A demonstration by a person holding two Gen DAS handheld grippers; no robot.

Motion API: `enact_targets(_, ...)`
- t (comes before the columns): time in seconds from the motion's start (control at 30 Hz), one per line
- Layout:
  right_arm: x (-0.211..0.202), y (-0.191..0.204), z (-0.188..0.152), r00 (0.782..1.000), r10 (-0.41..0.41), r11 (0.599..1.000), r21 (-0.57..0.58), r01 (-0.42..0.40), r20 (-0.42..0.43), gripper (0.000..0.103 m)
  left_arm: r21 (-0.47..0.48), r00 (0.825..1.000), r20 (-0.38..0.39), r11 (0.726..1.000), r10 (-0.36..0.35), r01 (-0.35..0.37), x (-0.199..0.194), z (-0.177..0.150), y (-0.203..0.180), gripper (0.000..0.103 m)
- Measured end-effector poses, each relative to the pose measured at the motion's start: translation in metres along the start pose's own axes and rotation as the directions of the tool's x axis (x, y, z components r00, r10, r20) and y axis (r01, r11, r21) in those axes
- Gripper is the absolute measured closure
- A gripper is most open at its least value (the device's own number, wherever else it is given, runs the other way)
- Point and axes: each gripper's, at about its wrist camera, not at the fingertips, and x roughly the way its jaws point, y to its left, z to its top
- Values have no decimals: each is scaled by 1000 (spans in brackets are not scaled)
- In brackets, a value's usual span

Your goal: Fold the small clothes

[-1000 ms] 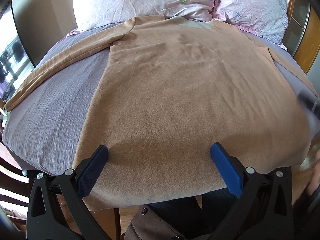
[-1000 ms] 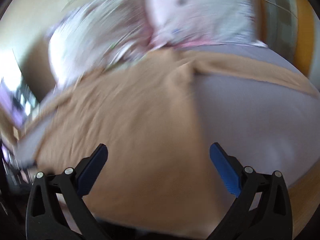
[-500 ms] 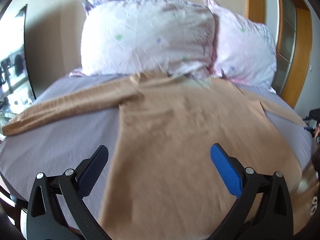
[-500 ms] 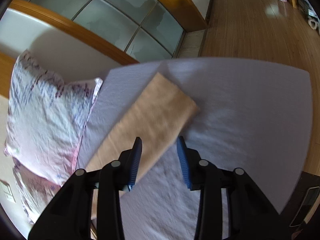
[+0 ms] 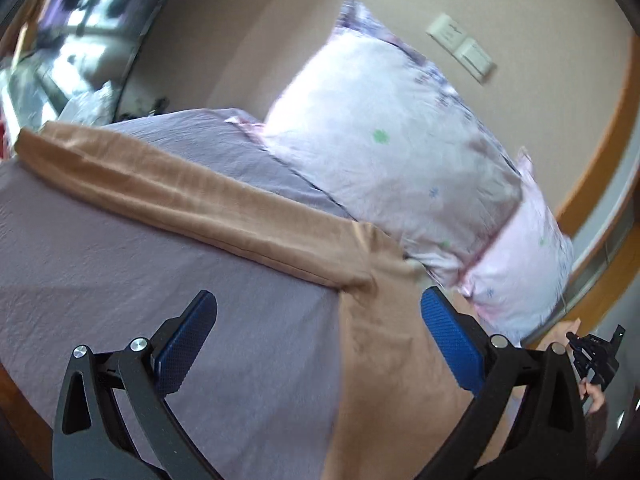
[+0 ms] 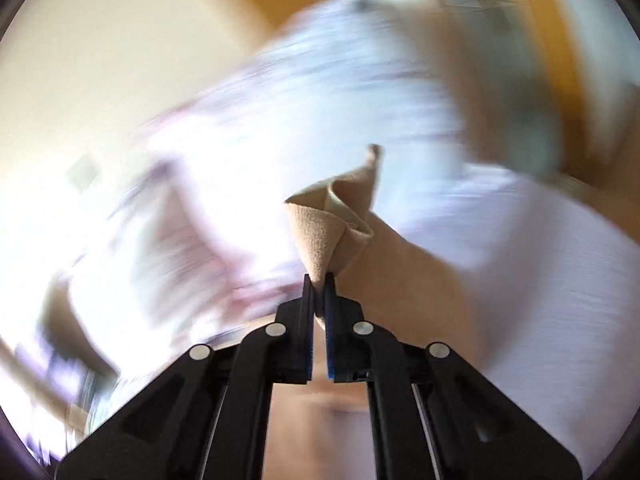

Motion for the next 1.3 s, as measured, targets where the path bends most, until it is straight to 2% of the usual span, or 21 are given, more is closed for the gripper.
enact_targets(0.07, 35, 73, -18, 983, 153, 983, -90, -163, -103, 99, -49, 999, 21, 998, 41, -40, -6, 9, 15, 1)
enact_targets(0.1, 53, 108, -31, 963, 214, 964, -126, -236, -165, 99, -74, 998, 32, 996, 62, -59, -9, 12, 22, 1)
enact_targets(0.17, 90, 166, -62, 912, 291, 923, -167, -347, -290, 99, -132, 994, 47, 987, 95, -88, -16, 20, 37, 1)
enact_targets(0.23, 119, 207, -98, 859, 320, 891, -181, -416, -399, 99, -186, 990, 55, 976, 127, -115, -21, 29, 54, 1)
enact_targets(0.3, 153, 243, -151, 777, 280, 865, -203, -459, -564, 97, -214, 987, 51, 967, 150, -135, -24, 36, 67, 1)
enact_targets(0.37, 178, 254, -195, 666, 227, 868, -163, -470, -711, 85, -244, 979, 54, 953, 195, -177, -27, 43, 83, 1)
enact_targets(0.4, 181, 253, -204, 633, 230, 875, -128, -468, -740, 82, -259, 976, 53, 947, 210, -190, -28, 46, 89, 3)
enact_targets(0.43, 179, 247, -205, 625, 248, 882, -95, -462, -740, 72, -279, 973, 51, 938, 226, -204, -28, 51, 99, 5)
enact_targets(0.47, 173, 240, -198, 648, 264, 888, -82, -452, -714, 56, -294, 970, 48, 931, 239, -215, -27, 54, 104, 6)
enact_targets(0.5, 166, 233, -189, 673, 274, 893, -77, -443, -687, 49, -313, 966, 43, 922, 254, -228, -27, 57, 111, 8)
enact_targets(0.53, 155, 223, -175, 716, 284, 902, -76, -426, -637, 38, -343, 963, 33, 909, 266, -239, -25, 60, 121, 10)
enact_targets(0.6, 148, 206, -151, 757, 296, 907, -78, -415, -583, 33, -397, 959, 11, 881, 283, -256, -22, 64, 135, 12)
enact_targets(0.67, 135, 190, -136, 780, 298, 911, -81, -405, -550, 29, -467, 958, 6, 848, 287, -251, -21, 66, 151, 16)
enact_targets(0.8, 123, 173, -129, 791, 302, 917, -65, -394, -532, 26, -553, 954, 8, 796, 301, -246, -24, 72, 167, 22)
enact_targets(0.97, 117, 164, -130, 767, 358, 904, -7, -427, -533, 23, -552, 938, -54, 773, 341, -313, -11, 91, 173, 28)
enact_targets(1.07, 114, 158, -128, 757, 378, 897, 8, -442, -532, 22, -565, 931, -77, 753, 357, -336, -2, 99, 185, 57)
enact_targets(1.1, 109, 155, -123, 757, 382, 896, 12, -444, -531, 22, -567, 931, -86, 751, 355, -339, 1, 100, 190, 81)
enact_targets(1.13, 107, 151, -122, 757, 387, 895, 17, -446, -527, 22, -570, 932, -104, 747, 346, -341, 6, 101, 196, 95)
enact_targets(1.17, 104, 148, -119, 759, 390, 895, 20, -446, -521, 22, -575, 939, -96, 751, 330, -323, 10, 101, 200, 95)
enact_targets(1.2, 101, 144, -117, 764, 389, 897, 21, -443, -516, 22, -565, 936, -99, 755, 339, -333, 11, 103, 198, 96)
enact_targets(1.3, 90, 129, -107, 788, 386, 902, 19, -431, -481, 21, -488, 944, -51, 816, 327, -309, 11, 115, 163, 96)
